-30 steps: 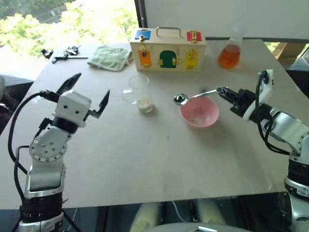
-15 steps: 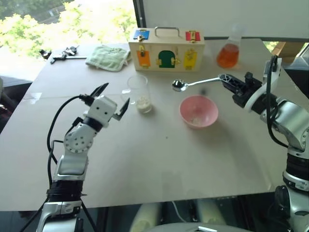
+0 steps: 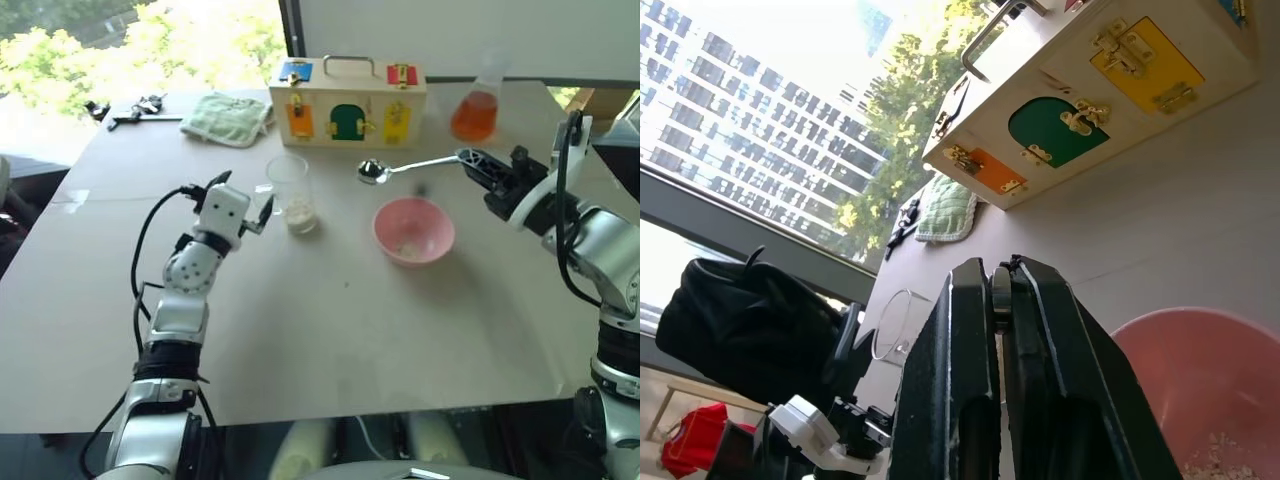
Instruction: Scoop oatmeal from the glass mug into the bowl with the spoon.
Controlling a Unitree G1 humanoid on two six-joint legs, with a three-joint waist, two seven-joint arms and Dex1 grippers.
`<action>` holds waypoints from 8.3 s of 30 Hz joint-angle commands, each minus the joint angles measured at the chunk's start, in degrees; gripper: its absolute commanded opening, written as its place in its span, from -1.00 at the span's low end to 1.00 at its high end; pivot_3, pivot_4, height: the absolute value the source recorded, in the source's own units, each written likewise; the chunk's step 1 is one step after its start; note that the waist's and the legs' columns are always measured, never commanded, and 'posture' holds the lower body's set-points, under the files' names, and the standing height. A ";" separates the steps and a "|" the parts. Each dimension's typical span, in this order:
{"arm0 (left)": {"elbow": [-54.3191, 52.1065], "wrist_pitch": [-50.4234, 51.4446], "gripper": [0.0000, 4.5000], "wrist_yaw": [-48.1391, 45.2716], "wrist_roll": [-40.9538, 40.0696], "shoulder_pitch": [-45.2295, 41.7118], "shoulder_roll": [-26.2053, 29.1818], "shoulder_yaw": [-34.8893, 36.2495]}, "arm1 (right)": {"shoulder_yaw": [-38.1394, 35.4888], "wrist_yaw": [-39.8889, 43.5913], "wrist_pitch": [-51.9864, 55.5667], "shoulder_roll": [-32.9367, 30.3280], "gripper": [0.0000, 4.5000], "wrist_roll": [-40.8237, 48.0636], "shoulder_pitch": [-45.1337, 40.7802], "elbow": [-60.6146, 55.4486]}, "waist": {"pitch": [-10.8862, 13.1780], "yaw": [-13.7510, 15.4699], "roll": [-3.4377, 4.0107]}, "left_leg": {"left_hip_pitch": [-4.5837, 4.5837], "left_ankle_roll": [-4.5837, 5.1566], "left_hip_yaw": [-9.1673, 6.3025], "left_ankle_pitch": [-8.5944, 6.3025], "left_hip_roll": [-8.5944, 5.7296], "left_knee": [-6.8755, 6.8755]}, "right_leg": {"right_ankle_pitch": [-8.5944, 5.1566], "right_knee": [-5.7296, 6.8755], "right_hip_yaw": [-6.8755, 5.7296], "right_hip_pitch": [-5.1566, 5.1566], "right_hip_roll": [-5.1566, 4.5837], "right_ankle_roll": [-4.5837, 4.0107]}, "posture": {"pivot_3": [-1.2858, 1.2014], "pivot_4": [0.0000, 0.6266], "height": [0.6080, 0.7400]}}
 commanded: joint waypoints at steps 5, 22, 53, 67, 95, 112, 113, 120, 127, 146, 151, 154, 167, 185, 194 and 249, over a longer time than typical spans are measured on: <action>6.15 -0.33 0.89 2.42 -2.25 -4.60 -1.64 1.20 | -0.63 0.97 -1.93 -0.54 -1.00 1.21 0.02 -2.33 | 0.00 0.01 -0.01 | 0.00 0.00 0.00 0.00 0.00 0.05 | 0.00 0.07 -0.01 0.00 0.00 0.00 | 0.03 -0.52 1.00; 10.23 -4.55 -0.98 3.79 -2.56 -7.71 -3.31 -0.23 | -0.08 1.30 -2.58 -0.72 -1.00 0.81 -0.53 -2.47 | -0.04 -0.25 -0.05 | 0.00 0.00 0.23 0.01 0.00 0.16 | 0.00 0.49 0.26 -0.16 0.01 0.00 | 0.03 -0.52 1.00; 13.11 -13.97 -0.98 10.26 13.94 -21.98 -6.90 -13.77 | 14.55 8.58 10.05 -11.80 -1.00 -16.76 -20.13 3.00 | 0.01 0.03 -0.14 | -0.38 0.01 0.44 0.01 0.02 0.23 | 0.00 0.63 0.43 -0.61 0.01 0.00 | 0.03 -0.52 1.00; 12.18 -9.23 -0.98 3.55 12.88 -24.20 -6.41 -14.65 | 17.03 18.51 17.50 -4.14 -1.00 -35.70 -27.11 8.57 | 0.01 -0.17 -0.14 | -1.05 0.00 0.41 0.02 -0.01 0.37 | 0.00 0.70 0.37 -1.34 -0.01 0.01 | 0.03 -0.52 1.00; 16.65 -14.07 -0.98 8.85 17.37 -24.07 -4.36 -15.70 | -4.02 -2.87 24.31 9.37 -1.00 -14.28 -24.67 18.62 | 0.00 -1.66 -0.13 | -1.05 -0.02 0.42 0.03 -0.04 0.48 | 0.00 0.85 0.38 -1.36 -0.02 0.01 | 0.03 -0.52 1.00; 19.23 -19.32 -0.98 18.04 20.18 -21.58 -3.36 -15.24 | -1.14 -22.86 8.54 7.21 -1.00 7.09 -19.34 14.79 | -0.01 -1.74 -0.13 | -1.05 0.00 0.48 0.04 -0.03 0.50 | 0.00 0.90 0.44 -1.36 -0.02 0.01 | 0.03 -0.52 1.00; 19.01 -19.57 -0.98 18.35 20.40 -21.39 -3.43 -15.35 | -1.17 -23.45 7.85 7.33 -1.00 7.41 -19.21 14.71 | -0.01 -1.74 -0.13 | -1.05 0.00 0.49 0.04 -0.03 0.51 | 0.00 0.91 0.43 -1.36 -0.02 0.01 | 0.03 -0.52 1.00; 18.32 -20.00 -0.98 21.94 21.94 -20.66 -3.56 -15.17 | -2.74 -26.74 5.00 9.92 -1.00 7.56 -18.26 13.58 | -0.01 -1.75 -0.12 | -1.05 0.00 0.50 0.04 -0.03 0.55 | 0.00 0.95 0.44 -1.36 -0.02 0.01 | 0.03 -0.52 1.00; 18.75 -20.62 -0.98 24.72 22.68 -19.72 -2.69 -14.66 | -5.54 -29.97 2.92 12.83 -1.00 7.56 -17.42 11.69 | -0.02 -1.82 -0.11 | -1.05 0.01 0.50 0.04 -0.03 0.57 | 0.00 0.97 0.44 -1.36 -0.02 0.01 | 0.03 -0.52 1.00; 23.45 -18.15 -0.98 25.98 21.31 -20.07 -2.50 -14.13 | -8.40 -31.55 2.63 14.90 -1.00 7.56 -15.05 7.42 | -0.02 -2.37 -0.11 | -1.03 0.01 0.55 0.04 -0.05 0.94 | 0.00 1.42 0.47 -1.37 -0.01 0.01 | 0.03 -0.52 1.00; 24.46 -18.18 -0.98 25.75 20.73 -20.87 -2.35 -14.33 | -9.63 -30.20 2.83 16.10 -1.00 7.56 -13.72 5.00 | -0.03 -2.55 -0.11 | -0.94 0.01 0.64 0.04 -0.04 1.02 | 0.00 1.63 0.54 -1.37 0.00 0.01 | 0.03 -0.52 1.00; 24.79 -18.27 -0.98 25.68 20.44 -21.04 -2.34 -14.45 | -10.73 -29.31 3.01 16.62 -1.00 7.56 -12.59 3.16 | -0.03 -2.61 -0.11 | -0.94 0.02 0.66 0.04 -0.04 1.02 | 0.00 1.63 0.56 -1.37 0.00 0.01 | 0.03 -0.52 1.00; 25.92 -18.34 -0.98 25.38 19.59 -21.38 -1.61 -14.48 | -13.46 -24.51 2.93 15.72 -1.00 7.56 0.12 -5.30 | -0.04 -2.54 -0.13 | -0.94 0.02 0.70 0.03 -0.04 1.03 | 0.00 1.62 0.59 -1.36 0.00 0.02 | 0.03 -0.52 1.00; 26.38 -18.47 -0.98 25.29 19.38 -21.58 -1.30 -14.62 | -1.53 -4.00 9.78 -10.89 -1.00 -2.48 4.94 -7.32 | -0.11 -2.27 -0.26 | -0.93 0.06 0.78 0.02 -0.01 1.04 | 0.00 1.60 0.63 -1.33 0.01 0.02 | 0.03 -0.52 1.00; 26.39 -18.46 -0.98 25.31 19.36 -21.60 -1.25 -14.64 | 6.39 24.78 5.13 -20.26 -1.00 -33.66 1.32 -16.62 | -0.11 -1.12 -0.30 | -0.93 0.06 0.79 0.01 0.00 1.05 | 0.00 1.56 0.61 -1.34 0.02 0.03 | 0.03 -0.52 1.00; 10.80 -9.26 -1.00 19.96 11.15 -17.58 -7.12 -10.51 | 6.35 21.22 4.15 10.80 0.62 -28.27 -18.72 9.05 | -0.13 -1.55 -0.50 | -0.94 0.04 0.73 0.02 -0.05 1.06 | 0.00 1.59 0.58 -1.42 -0.01 0.03 | 0.03 -0.52 1.00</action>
